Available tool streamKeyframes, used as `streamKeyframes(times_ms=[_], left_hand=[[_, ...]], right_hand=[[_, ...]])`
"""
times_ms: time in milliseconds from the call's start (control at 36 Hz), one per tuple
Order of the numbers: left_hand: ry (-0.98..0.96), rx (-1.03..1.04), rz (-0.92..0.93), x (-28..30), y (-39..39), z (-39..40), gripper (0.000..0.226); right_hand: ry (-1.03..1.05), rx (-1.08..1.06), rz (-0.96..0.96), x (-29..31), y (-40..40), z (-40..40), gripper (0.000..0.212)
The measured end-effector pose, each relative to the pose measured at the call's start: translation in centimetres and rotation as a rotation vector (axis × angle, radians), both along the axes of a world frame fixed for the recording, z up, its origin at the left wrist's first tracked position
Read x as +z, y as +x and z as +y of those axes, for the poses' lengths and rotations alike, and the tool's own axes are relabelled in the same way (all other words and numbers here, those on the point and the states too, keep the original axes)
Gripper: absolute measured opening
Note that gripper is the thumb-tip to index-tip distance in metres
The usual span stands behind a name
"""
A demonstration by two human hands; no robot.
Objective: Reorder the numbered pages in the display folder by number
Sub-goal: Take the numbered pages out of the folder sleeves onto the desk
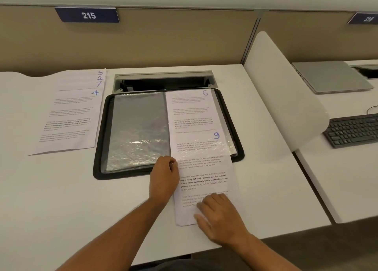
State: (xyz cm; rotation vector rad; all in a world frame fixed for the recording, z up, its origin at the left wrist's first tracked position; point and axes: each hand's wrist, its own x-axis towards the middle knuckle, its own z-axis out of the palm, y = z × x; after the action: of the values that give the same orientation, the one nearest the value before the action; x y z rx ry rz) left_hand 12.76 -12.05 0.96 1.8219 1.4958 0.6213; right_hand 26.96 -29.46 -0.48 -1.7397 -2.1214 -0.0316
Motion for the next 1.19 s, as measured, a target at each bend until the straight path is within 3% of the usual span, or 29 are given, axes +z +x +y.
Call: streamKeyframes(times_ms=[83, 167, 250, 306, 472, 639, 861, 917, 1028, 1194], left_hand=[[-0.028, 0.072, -0.047, 0.1, -0.2, -0.8, 0.004], [-0.059, 0.120, -0.099, 0.2, -0.2, -1.5, 0.009], [-0.101, 0.131, -0.125, 0.4, 0.2, -1.9, 0.017], [-0.154, 0.150, -0.156, 0.5, 0.5, -1.8, 0.023], [-0.257, 0.218, -0.215, 0.7, 0.8, -0.9, 0.032], [-0.333, 0.248, -0.293, 0.7, 0.2, -0.2, 0.023], [-0.539, 0.248, -0.481, 0.9, -0.9, 0.4, 0.024], [-0.635, 0.192, -0.520, 1.1, -1.2, 0.3, 0.022], [-0.787, 0.005, -0.507, 1.2, -2.3, -0.2, 0.024], [-0.977, -0.347, -0.429, 1.7, -3.5, -0.4, 0.024]], right_hand=[[0.037, -0.239, 0.169, 0.4, 1.4, 2.0, 0.024], [0.044, -0.622, 0.413, 1.0, 3.5, 4.9, 0.020], [-0.108, -0.917, 0.647, 1.8, 5.6, 7.7, 0.032], [-0.188, -0.994, 0.734, 2.3, 6.5, 9.1, 0.036], [-0.239, -1.079, 0.873, 2.3, 7.9, 10.6, 0.033], [-0.267, -1.083, 0.976, 2.5, 7.6, 9.6, 0.026], [-0.326, -1.078, 1.001, 3.2, 6.4, 7.4, 0.012], [-0.350, -1.075, 0.981, 3.3, 6.2, 6.9, 0.007], [-0.378, -1.084, 0.954, 3.8, 5.9, 5.5, 0.025], [-0.442, -1.144, 0.967, 4.2, 6.0, 3.5, 0.026]])
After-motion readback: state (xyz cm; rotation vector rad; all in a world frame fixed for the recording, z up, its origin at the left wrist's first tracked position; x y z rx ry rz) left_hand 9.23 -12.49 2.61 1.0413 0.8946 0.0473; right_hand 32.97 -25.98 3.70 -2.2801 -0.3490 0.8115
